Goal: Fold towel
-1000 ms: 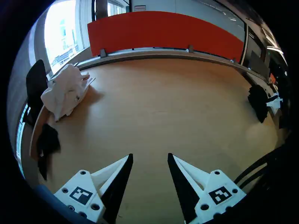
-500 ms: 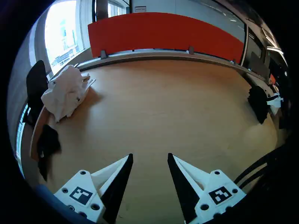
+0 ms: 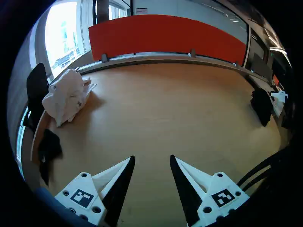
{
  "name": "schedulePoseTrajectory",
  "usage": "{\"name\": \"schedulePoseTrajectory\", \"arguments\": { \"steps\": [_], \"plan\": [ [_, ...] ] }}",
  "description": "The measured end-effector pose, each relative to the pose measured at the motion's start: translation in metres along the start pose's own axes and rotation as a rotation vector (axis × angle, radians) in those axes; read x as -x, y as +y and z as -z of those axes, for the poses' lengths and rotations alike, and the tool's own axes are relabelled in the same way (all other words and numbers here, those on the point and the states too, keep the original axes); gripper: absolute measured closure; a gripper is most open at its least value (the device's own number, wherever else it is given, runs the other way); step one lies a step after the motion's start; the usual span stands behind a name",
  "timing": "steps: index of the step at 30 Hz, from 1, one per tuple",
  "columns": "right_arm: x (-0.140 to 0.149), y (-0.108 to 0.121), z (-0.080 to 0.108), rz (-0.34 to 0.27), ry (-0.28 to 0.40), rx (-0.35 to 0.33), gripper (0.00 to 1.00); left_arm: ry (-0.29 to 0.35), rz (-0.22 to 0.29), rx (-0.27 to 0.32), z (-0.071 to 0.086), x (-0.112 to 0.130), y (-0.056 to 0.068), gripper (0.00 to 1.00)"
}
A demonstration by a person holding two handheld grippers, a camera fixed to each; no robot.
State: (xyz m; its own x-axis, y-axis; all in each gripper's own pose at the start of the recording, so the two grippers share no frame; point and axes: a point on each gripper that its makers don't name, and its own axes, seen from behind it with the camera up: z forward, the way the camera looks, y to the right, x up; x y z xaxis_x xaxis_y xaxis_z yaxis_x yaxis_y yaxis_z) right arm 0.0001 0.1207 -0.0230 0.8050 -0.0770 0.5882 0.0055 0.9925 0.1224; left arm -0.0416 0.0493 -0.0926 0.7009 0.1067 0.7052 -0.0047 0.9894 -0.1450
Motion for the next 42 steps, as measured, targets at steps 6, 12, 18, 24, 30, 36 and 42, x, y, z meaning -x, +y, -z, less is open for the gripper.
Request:
{"name": "schedulePoseTrajectory", "arguments": {
  "steps": [6, 12, 18, 24, 30, 36, 42],
  "plan": [
    [-0.026, 0.002, 0.006, -0.025, 0.115, 0.033, 0.00, 0.011, 0.004, -0.003, 0.001, -0.004, -0.002, 0.33],
    [-0.049, 0.004, 0.014, -0.036, 0.221, 0.068, 0.00, 0.021, 0.005, -0.003, 0.002, -0.009, -0.003, 0.33],
    [-0.071, 0.000, 0.022, -0.072, 0.316, 0.081, 0.00, 0.038, 0.006, -0.005, 0.002, -0.014, -0.003, 0.33],
    [-0.081, -0.006, 0.027, -0.095, 0.360, 0.074, 0.00, 0.095, 0.019, -0.013, 0.007, -0.033, -0.007, 0.32],
    [-0.086, -0.006, 0.028, -0.100, 0.374, 0.086, 0.00, 0.201, 0.031, -0.036, 0.015, -0.070, -0.015, 0.33],
    [-0.094, -0.012, 0.033, -0.099, 0.402, 0.083, 0.00, 0.369, 0.038, -0.049, 0.032, -0.118, -0.021, 0.33],
    [-0.100, -0.015, 0.038, -0.093, 0.419, 0.089, 0.00, 0.496, 0.047, -0.058, 0.050, -0.153, -0.025, 0.33]
  ]
}}
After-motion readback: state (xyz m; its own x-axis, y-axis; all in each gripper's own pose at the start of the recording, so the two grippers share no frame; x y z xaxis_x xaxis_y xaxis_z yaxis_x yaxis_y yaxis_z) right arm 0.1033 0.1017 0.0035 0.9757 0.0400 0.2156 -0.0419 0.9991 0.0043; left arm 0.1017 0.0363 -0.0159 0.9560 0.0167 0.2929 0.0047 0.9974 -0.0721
